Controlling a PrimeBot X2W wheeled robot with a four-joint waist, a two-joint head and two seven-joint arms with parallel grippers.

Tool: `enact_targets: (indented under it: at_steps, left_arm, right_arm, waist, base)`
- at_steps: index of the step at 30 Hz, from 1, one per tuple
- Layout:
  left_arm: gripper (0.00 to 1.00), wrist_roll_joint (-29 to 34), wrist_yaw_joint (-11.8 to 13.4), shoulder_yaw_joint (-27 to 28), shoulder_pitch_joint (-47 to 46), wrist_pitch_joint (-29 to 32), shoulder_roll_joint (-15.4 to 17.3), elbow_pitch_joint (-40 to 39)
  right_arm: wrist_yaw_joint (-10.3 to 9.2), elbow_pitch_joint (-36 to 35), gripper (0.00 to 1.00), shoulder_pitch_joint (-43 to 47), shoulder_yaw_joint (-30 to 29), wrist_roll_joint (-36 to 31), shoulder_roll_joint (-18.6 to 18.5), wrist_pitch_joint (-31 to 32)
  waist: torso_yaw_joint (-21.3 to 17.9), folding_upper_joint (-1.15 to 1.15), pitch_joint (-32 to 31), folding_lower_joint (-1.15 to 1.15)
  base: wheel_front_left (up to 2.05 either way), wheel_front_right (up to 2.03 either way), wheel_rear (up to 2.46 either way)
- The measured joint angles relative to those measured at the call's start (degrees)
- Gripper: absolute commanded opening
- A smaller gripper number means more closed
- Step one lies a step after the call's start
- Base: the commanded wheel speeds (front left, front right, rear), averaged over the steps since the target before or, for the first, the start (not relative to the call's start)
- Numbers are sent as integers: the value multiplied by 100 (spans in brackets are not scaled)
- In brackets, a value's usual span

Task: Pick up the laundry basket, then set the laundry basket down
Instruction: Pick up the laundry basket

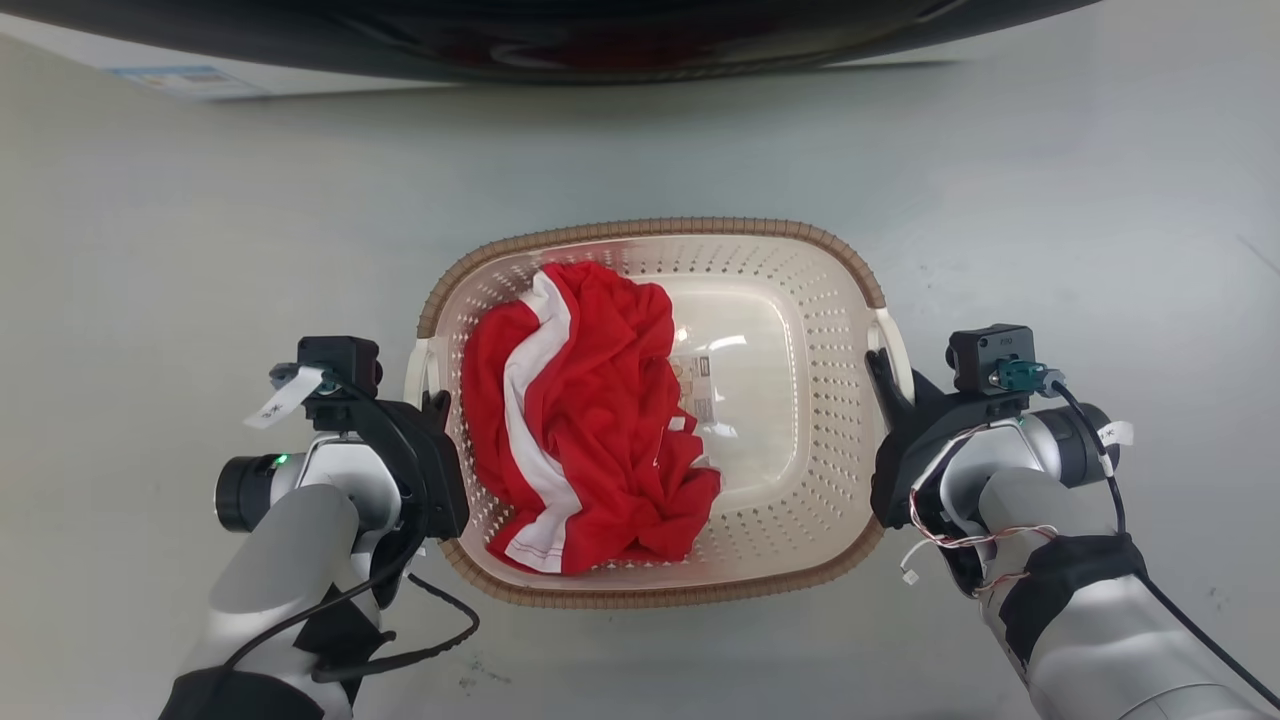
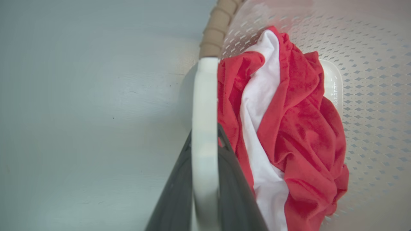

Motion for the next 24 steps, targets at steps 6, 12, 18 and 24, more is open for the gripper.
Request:
enact_targets:
  at_steps: [6, 12, 18, 24]
  left_arm:
    - [0, -138, 0, -74, -76, 344, -31, 147]
    - [0, -376, 0, -143, -79, 662, -42, 253]
    - [0, -626, 0, -207, -62, 992, -62, 356]
    - [0, -776, 0, -237, 26, 1247, -64, 401]
  right_arm:
    - [66, 222, 0, -3, 64, 149, 9, 191]
    - [116, 431, 0, -4, 110, 240, 34, 382]
    - [151, 600, 0, -4, 201, 336, 47, 617]
    - [168, 693, 0, 3, 244, 537, 52, 829]
  waist:
    - [-28, 0, -308, 0]
    - [-55, 0, -667, 0]
    - [-67, 0, -1130, -1]
    - [-58, 0, -1534, -1]
  base:
    - [0, 0, 0]
    - [0, 0, 0]
    - [0, 0, 0]
    - [0, 0, 0]
